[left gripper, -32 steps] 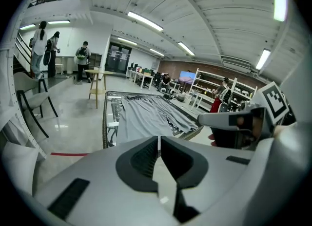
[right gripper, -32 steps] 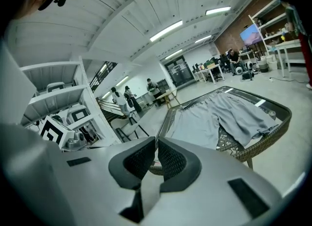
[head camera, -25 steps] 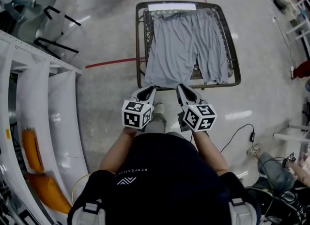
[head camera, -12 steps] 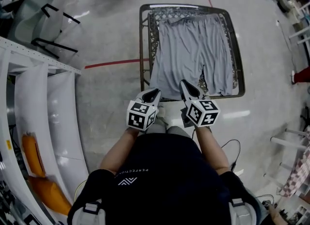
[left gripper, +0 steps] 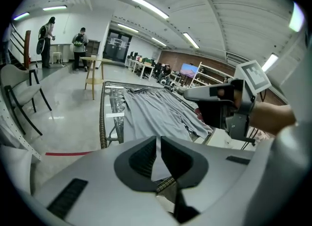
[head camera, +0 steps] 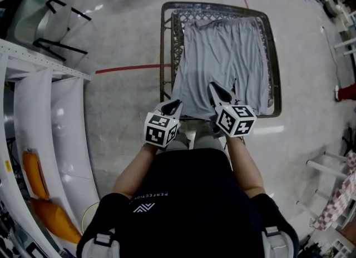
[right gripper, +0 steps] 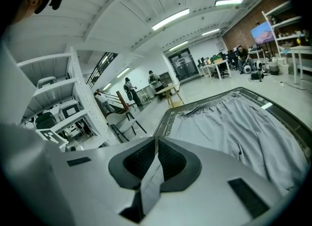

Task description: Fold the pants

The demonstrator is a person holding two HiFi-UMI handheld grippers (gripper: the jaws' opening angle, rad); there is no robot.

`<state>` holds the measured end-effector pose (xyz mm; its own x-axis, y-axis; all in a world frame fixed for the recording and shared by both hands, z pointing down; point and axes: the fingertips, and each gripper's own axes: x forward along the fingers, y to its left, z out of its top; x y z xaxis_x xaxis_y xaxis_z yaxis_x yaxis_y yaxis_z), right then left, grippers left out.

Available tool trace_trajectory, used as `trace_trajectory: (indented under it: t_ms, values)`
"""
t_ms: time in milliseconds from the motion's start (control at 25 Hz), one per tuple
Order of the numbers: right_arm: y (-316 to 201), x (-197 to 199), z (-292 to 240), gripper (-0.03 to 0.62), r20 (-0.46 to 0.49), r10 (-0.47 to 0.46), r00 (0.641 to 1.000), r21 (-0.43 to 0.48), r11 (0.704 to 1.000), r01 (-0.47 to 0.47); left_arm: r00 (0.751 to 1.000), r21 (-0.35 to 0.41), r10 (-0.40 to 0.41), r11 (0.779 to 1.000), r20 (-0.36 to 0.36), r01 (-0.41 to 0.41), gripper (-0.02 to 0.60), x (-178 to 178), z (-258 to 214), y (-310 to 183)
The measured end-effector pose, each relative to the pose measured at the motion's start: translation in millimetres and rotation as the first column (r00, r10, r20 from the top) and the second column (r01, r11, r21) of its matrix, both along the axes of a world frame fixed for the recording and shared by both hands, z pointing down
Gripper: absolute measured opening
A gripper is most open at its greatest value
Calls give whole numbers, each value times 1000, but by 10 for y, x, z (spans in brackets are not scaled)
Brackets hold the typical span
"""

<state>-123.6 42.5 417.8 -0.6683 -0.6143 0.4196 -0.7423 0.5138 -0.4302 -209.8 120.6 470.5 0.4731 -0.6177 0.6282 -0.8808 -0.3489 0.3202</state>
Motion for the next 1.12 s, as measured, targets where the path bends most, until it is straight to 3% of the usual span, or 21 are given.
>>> trace_trajectory:
  t_ms: [440,600,840,1120]
  values:
    - [-832,-58,33,41,0,-152,988,2,988,152,989,-53,-136,989,59,140,18,-22,194,-413]
    - [-1128,-137,55,41,-12,-250,968,-8,968,250,971,-69,-227,970,70,232,18,-19,226,-531]
    - [-1537,-247,217,41,-31,-345,938,-33,938,344,947,-101,-303,944,104,313,18,-43,317,-662]
    - [-1839,-406,428,41,-24,-410,912,-77,910,407,899,-97,-412,899,150,428,18,-159,347,-725]
